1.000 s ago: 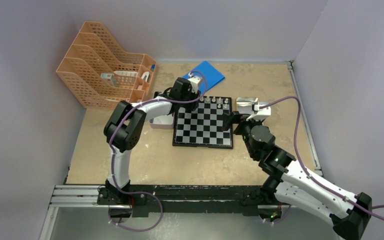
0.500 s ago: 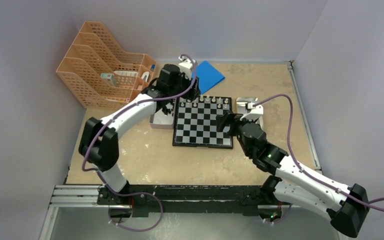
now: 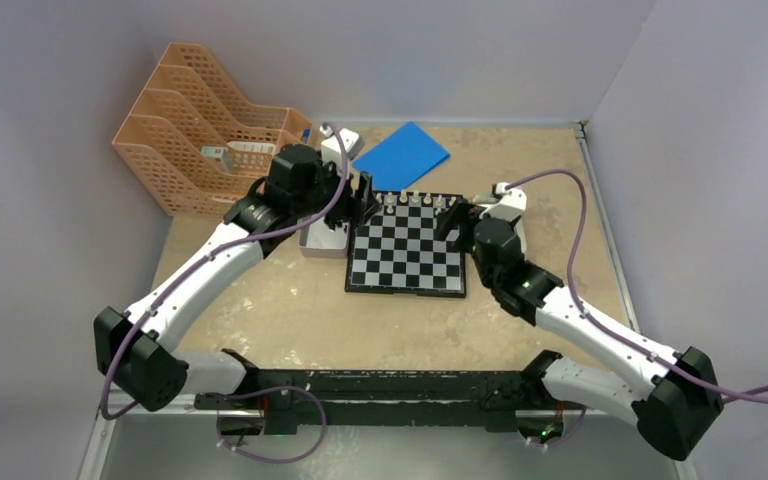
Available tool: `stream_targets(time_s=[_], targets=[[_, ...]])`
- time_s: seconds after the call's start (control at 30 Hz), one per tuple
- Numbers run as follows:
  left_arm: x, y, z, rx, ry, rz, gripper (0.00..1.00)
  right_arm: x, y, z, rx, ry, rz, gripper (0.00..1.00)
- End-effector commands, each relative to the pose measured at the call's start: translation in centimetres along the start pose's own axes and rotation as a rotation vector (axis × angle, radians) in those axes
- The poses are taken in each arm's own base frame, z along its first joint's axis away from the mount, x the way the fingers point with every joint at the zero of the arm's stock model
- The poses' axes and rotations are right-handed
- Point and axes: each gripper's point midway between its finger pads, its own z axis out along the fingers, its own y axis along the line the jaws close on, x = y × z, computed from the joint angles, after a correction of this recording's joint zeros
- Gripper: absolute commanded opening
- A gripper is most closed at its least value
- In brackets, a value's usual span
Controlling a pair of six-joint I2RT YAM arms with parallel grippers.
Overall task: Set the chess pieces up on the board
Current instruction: Place the chess piece on the chessboard, then adjust the storage box at the center of the board.
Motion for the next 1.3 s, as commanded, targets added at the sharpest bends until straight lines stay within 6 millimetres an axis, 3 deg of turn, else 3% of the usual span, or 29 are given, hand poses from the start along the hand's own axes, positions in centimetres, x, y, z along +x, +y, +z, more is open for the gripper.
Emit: stream_targets(time_s=[0.0,0.17,0.27,0.37,0.57,0.77,0.87,1.27], targets=[[3.5,0.3,-2.3,-0.027,0.055,-0.021,0.77,-2.5,-1.5,2.2,-0.014,-0.008,0.116,0.89],[6.0,0.4,-4.3,-0.030,0.063,-0.016,0.90,-1.8,-6.0,4.4,0.107,0.040,0.134,0.66],[7.2,-0.2,-4.9,0.008,0.084,-0.015,0.91,-1.1,-8.5,5.4,0.192,0.059,0.140,0.50],[8.7,-0.1,-5.0,0.010,0.128,-0.030,1.00,-0.3,-10.8,6.3,0.263,0.083,0.207,0.44],[10.8,0.9,-4.9,-0.032,0.169,-0.024,1.00,1.3,-12.7,6.7,0.368,0.105,0.405,0.45],[10.7,0.5,-5.2,-0.009,0.149,-0.013,1.00,3.3,-15.3,7.0,0.518,0.180,0.482,0.52],[10.7,0.5,-5.3,-0.009,0.147,-0.013,0.99,4.2,-16.1,7.1,0.565,0.220,0.467,0.51],[10.8,0.2,-5.2,0.011,0.150,-0.011,0.96,1.8,-18.6,4.7,0.824,0.143,0.524,0.50]])
